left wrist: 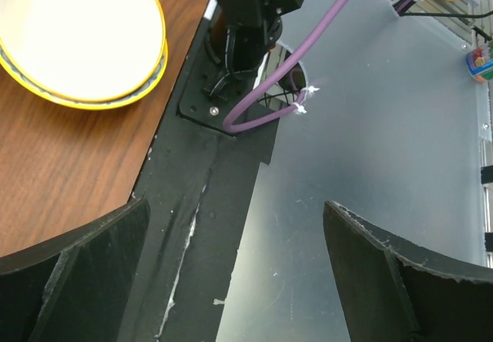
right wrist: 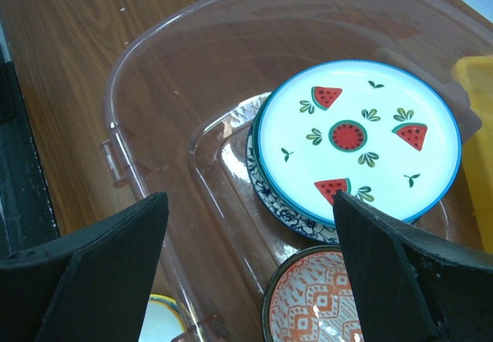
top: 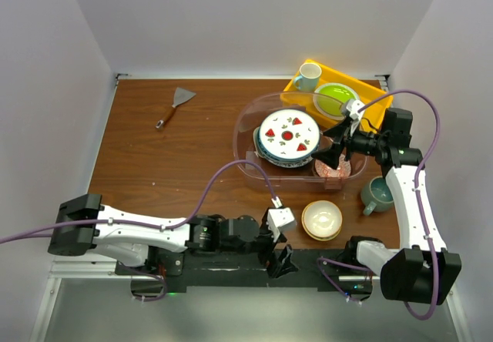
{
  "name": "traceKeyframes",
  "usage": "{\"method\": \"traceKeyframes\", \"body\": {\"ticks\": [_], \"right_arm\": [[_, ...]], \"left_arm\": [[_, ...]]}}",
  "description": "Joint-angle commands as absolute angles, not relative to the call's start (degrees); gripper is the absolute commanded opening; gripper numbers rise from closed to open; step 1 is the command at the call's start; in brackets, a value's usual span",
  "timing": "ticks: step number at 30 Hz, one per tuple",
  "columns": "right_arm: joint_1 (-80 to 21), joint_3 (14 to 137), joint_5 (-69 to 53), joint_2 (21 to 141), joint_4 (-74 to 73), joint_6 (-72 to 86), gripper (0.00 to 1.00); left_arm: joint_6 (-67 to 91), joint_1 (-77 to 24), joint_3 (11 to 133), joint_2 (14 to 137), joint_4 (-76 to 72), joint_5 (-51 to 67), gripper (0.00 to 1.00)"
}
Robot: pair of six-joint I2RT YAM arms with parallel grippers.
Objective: Place the mixed dishes into the plastic bin
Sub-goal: Pick up the bowl from the center of the board.
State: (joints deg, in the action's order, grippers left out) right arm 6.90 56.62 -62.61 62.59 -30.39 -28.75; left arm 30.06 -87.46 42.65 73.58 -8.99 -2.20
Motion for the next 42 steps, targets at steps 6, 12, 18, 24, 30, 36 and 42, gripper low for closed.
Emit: {"method": "traceKeyframes", "body": {"ticks": [6, 12, 18, 24, 30, 36, 42], "right_arm": [[7.6, 56.3, -62.6, 61.2, -28.2, -28.5, 0.92], [7.9, 56.2, -61.4, 60.6, -27.5, -27.5, 0.92], [8.1, 56.2, -60.9, 60.1, -27.0, -26.9, 0.92], [8.2, 56.2, -60.6, 59.9, -27.0, -26.5, 0.92], [8.3, 56.2, -59.8, 59.9, -27.1, -26.7, 0.92], [8.5, 57.0, -58.2, 60.0, -29.0, -28.6, 0.92], [8.5, 65.2, -50.6, 62.3, -45.2, -41.3, 0.91]], "left_arm": [[33.9, -87.7, 48.9, 78.8, -6.0, -8.3, 0.96], [37.4, -84.6, 56.6, 85.9, 3.0, -12.8, 0.86], [34.6, -80.2, 61.2, 90.9, 4.0, -9.2, 0.69], [27.6, -79.0, 67.9, 97.7, 6.8, -10.2, 0.60], [22.6, -78.7, 73.3, 102.5, 9.9, -12.4, 0.55], [20.7, -78.5, 71.9, 101.0, 8.3, -13.0, 0.54], [16.9, -78.3, 69.0, 96.8, 8.3, -12.1, 0.55]]}}
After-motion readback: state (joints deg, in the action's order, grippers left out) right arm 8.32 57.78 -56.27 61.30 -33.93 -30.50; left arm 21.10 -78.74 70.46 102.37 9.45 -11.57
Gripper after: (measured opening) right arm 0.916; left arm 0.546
